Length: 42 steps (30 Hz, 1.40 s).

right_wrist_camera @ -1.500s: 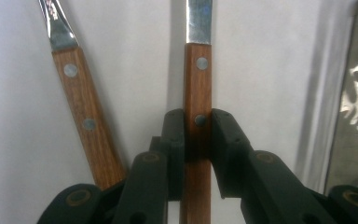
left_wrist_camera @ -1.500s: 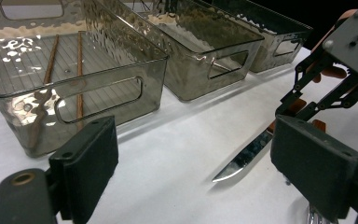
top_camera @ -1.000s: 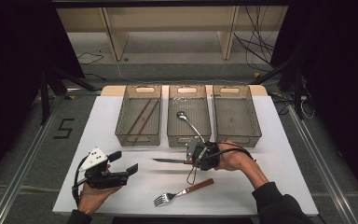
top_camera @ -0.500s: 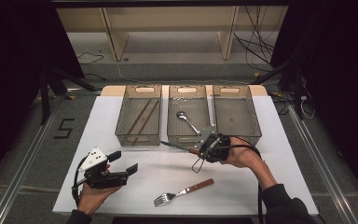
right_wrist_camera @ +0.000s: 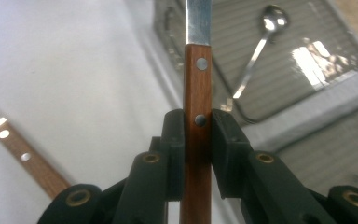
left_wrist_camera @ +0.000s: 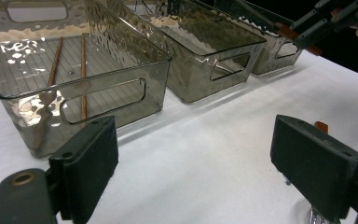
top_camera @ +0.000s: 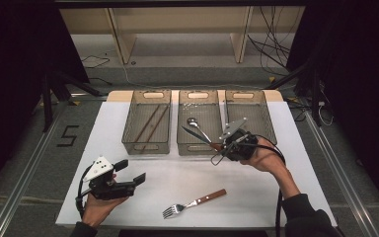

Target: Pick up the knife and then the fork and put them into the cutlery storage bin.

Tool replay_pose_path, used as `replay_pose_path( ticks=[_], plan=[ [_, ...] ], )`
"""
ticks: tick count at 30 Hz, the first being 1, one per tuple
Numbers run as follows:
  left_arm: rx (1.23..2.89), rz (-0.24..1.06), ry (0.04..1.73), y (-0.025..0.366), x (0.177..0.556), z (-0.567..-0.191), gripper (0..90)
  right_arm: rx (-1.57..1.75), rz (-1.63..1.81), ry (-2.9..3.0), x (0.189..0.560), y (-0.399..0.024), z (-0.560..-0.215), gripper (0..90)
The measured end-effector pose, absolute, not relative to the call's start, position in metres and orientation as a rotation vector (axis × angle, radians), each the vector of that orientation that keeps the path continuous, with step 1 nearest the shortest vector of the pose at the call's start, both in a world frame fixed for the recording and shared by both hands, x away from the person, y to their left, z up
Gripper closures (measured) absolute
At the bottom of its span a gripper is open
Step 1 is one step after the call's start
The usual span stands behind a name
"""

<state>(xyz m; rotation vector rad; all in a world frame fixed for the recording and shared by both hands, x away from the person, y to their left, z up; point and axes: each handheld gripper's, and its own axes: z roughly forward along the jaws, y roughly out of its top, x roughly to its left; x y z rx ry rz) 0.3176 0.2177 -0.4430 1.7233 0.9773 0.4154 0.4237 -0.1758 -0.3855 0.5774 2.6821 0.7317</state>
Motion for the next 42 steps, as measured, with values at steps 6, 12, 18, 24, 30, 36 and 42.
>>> replay_pose_path(
  ticks=[6, 12, 18, 24, 30, 36, 42],
  plan=[
    [1.725, 0.416, 0.977, 0.218, 0.318, -0.443, 14.6, 0.720, 0.759, 2.617, 0.432, -0.191, -0.379, 76.8],
    [1.726, 0.415, 0.977, 0.218, 0.318, -0.443, 14.6, 0.885, 0.797, 2.527, 0.441, -0.206, -0.375, 76.8],
    [1.721, 0.410, 0.980, 0.218, 0.318, -0.443, 14.6, 1.027, 0.822, 2.441, 0.452, -0.219, -0.374, 76.8],
    [1.720, 0.410, 0.980, 0.218, 0.318, -0.443, 14.6, 1.164, 0.830, 2.369, 0.466, -0.231, -0.373, 76.8],
    [1.720, 0.411, 0.978, 0.219, 0.318, -0.443, 14.6, 1.262, 0.832, 2.313, 0.476, -0.239, -0.374, 76.7],
    [1.720, 0.412, 0.977, 0.219, 0.318, -0.443, 14.6, 1.318, 0.820, 2.285, 0.483, -0.241, -0.378, 76.7],
    [1.720, 0.412, 0.977, 0.219, 0.318, -0.443, 14.6, 1.359, 0.799, 2.275, 0.488, -0.242, -0.382, 76.6]
  ],
)
